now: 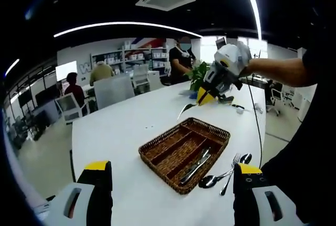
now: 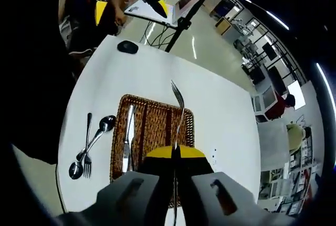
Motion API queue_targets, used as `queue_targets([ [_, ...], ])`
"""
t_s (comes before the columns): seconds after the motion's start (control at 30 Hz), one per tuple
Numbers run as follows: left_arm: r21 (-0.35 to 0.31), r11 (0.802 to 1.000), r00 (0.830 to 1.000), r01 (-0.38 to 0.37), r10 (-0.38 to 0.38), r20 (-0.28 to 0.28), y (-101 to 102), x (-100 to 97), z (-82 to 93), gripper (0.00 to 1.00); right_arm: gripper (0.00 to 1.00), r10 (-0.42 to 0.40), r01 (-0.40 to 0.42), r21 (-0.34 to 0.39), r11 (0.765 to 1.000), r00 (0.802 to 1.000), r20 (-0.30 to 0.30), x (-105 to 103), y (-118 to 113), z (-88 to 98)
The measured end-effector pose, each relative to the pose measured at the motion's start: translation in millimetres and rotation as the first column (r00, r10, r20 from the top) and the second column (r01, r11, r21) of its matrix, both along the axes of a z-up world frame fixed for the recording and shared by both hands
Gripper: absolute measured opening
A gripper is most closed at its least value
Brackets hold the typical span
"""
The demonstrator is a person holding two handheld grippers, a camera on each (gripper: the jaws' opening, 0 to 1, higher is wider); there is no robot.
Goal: Arrange the knives, forks, and spoons in their matching storage slots by inserting each utensil handle-first until every utensil is classified and aligned in the correct compartment
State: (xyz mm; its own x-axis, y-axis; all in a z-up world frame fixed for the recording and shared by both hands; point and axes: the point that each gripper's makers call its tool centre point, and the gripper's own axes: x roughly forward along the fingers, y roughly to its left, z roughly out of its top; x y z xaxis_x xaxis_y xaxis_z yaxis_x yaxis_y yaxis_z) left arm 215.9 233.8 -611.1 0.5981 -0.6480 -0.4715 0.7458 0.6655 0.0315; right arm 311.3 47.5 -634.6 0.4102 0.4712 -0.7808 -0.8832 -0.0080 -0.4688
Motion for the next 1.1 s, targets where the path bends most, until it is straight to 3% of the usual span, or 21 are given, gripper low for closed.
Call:
queue_targets([
  [0.83, 0.011, 0.999, 0.999, -0.045, 0.045, -0.012, 7, -7.0, -2.0, 1.0, 0.0, -0.034, 0.035, -0.019, 0.999, 0.998, 0.057, 40, -3, -2.7],
  [1.1, -0.011, 0.999, 0.999, -0.045, 0.045, 0.003, 4, -2.9, 2.3, 1.0, 0.0, -0.086, 0.089, -0.025, 0.996, 0.993, 0.08, 54, -13, -6.6],
])
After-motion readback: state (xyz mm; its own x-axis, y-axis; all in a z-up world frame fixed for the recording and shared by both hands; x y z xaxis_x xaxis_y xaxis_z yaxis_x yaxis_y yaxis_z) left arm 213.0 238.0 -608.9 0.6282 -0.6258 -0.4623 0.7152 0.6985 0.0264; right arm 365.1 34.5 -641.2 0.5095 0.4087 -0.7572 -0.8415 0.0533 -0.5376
